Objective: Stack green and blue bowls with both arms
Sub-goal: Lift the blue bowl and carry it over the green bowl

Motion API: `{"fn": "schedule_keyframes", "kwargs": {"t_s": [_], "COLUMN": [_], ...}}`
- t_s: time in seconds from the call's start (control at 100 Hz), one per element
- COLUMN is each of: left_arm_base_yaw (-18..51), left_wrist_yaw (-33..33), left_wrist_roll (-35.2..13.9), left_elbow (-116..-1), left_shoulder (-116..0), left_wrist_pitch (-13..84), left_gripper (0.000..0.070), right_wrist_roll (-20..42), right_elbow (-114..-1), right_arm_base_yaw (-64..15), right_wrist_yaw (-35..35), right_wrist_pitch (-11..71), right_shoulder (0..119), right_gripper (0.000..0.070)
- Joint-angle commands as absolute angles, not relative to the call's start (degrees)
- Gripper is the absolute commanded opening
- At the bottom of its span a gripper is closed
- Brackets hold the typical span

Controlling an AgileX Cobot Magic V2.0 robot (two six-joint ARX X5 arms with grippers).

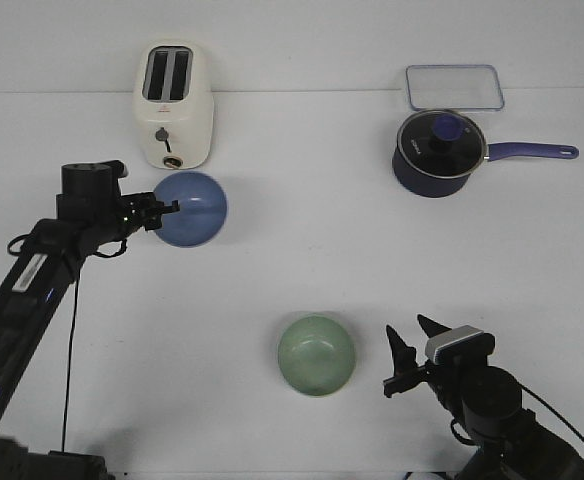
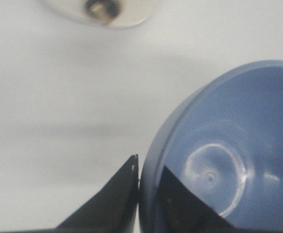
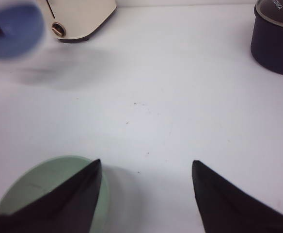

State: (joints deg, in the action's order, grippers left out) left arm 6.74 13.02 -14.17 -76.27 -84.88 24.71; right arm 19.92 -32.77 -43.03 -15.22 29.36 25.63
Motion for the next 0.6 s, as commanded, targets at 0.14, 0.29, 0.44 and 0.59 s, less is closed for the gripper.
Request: {"fn": "schedule_keyframes", "kwargs": {"t_s": [0.14, 0.29, 0.44, 0.59], "left_arm_base_yaw": [20.7, 33.4, 42.6, 47.3], "left_wrist_yaw": [14.1, 11.1, 8.7, 7.0], "left_wrist_roll": [-13.7, -18.3, -22.7, -23.8], "left_elbow": [-74.5, -67.6, -59.4, -58.0], "left_shoulder": [-74.4, -73.5, -74.9, -79.9], "left_wrist_pitch": [30.0, 27.1, 18.9, 16.6], "left_gripper": [0.0009, 0.0009, 0.0009, 0.0009], "right_wrist_roll": [19.6, 19.6, 19.6, 19.6], "right_elbow": [-32.9, -32.9, -32.9, -32.9], "right_arm_base_yaw": [-43.5, -43.5, -43.5, -43.5], "right_wrist_yaw": [-15.5, -15.5, -15.5, -15.5], "right_wrist_pitch": [28.7, 28.1, 27.5, 27.5], "right_shoulder": [25.9, 25.9, 25.9, 25.9], "right_gripper": [0.0373, 0.0373, 0.0373, 0.0373]}}
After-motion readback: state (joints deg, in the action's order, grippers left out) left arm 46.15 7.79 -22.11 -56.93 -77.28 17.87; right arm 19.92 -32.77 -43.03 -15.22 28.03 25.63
